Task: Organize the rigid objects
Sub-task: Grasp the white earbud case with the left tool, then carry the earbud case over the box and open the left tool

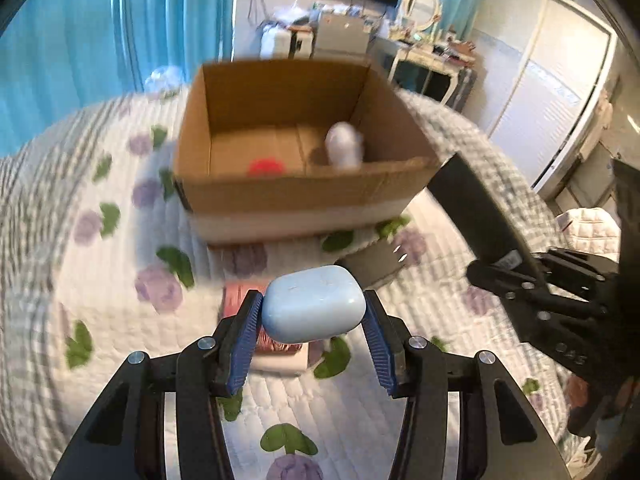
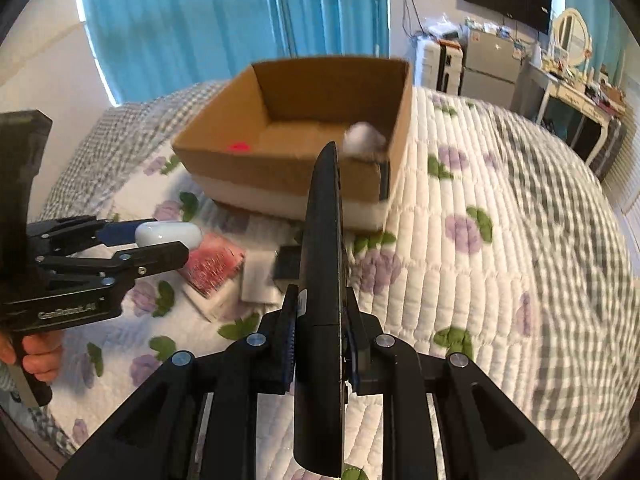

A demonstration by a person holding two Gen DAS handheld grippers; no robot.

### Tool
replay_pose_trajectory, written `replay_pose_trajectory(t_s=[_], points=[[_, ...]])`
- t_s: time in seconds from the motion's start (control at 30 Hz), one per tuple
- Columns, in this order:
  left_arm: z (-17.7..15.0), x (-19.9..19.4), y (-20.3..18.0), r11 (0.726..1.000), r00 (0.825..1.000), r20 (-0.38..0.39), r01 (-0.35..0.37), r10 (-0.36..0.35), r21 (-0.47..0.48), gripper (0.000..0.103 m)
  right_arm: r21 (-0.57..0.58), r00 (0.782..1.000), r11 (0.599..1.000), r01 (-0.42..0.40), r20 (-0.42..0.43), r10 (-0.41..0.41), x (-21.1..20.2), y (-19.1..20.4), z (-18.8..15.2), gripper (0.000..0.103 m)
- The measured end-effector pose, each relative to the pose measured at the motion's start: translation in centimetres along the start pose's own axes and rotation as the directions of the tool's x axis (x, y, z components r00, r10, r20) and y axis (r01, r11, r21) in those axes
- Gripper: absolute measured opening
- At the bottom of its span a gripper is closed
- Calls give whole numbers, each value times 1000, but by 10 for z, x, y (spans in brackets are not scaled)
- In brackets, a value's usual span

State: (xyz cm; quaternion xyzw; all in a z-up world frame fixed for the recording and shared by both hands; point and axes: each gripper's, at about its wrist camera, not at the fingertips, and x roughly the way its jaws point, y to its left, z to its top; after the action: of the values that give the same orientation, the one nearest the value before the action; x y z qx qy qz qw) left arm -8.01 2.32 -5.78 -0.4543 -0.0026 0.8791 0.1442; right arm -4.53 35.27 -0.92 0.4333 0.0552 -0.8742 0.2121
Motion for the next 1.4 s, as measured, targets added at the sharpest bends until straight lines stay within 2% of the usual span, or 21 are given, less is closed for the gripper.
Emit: replay_pose_trajectory(t_s=[0.13,0.23,0.4,0.57,0.83,0.93,1.0,1.1,1.13,1.17,1.27,1.4], points=[[31,-29,-4,1000,996,93,-2,-1,30,51,-7,999,1000,-13,41,13,-16,2,21,18],[59,-32,-2,999,992,128,-10,6,34,51,-30,997,1000,-2,73,4,-23,3,39,18],[119,-6,13,997,986,147,-73,71,6,51,-19,996,1000,-20,83,22,-19,-5,65,18],[149,35,29,993,986,118,-121,119,4,51,-28,997,1000,-10,76,12,-9,-12,86,18],[152,114,50,986,986,-21,-164,164,-1,51,-69,995,998,-2,101,9,5,-13,123,18],[148,123,47,982,982,-18,-186,187,35,51,-71,995,997,-9,94,16,14,-14,130,18],[143,125,38,975,979,-14,-203,205,86,53,-74,996,997,-11,85,17,20,-13,132,18],[139,122,31,976,982,-6,-188,189,106,59,-68,997,998,-13,76,18,28,-16,132,18],[138,119,31,980,984,2,-177,178,96,67,-63,997,998,-13,75,18,30,-18,132,18],[138,115,32,984,987,11,-163,163,73,71,-60,997,998,-14,73,19,32,-19,133,18],[140,99,39,995,994,34,-100,100,9,71,-54,996,998,-14,84,18,33,-22,141,18],[143,73,46,997,995,69,-68,70,-35,72,-72,994,997,-2,109,9,35,-18,158,18]])
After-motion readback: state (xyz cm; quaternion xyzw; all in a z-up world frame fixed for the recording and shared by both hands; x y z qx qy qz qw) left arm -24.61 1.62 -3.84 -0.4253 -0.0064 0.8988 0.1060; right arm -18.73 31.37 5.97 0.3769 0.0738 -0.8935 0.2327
